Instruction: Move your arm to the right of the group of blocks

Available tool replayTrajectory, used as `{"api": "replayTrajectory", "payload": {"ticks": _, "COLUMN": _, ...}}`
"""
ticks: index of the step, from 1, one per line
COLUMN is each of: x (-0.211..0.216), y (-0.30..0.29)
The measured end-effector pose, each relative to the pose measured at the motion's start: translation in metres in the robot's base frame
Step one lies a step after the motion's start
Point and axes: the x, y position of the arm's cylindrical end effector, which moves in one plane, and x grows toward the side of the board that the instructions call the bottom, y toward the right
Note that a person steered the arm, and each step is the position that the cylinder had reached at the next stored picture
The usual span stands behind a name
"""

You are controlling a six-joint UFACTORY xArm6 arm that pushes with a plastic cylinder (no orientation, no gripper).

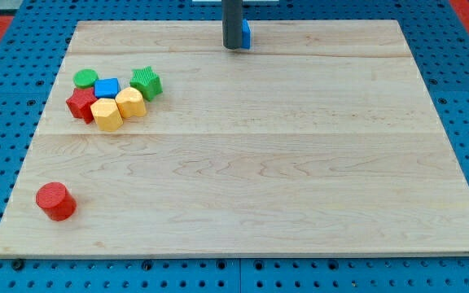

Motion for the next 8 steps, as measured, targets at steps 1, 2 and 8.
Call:
{"api": "replayTrajectory", "payload": {"ticks": 1, "x": 0.000, "y": 0.001}}
{"api": "replayTrajectory", "payload": {"ticks": 2, "x": 0.024, "y": 0.004}}
{"api": "replayTrajectory", "payload": {"ticks": 8, "x": 0.103, "y": -0.041}}
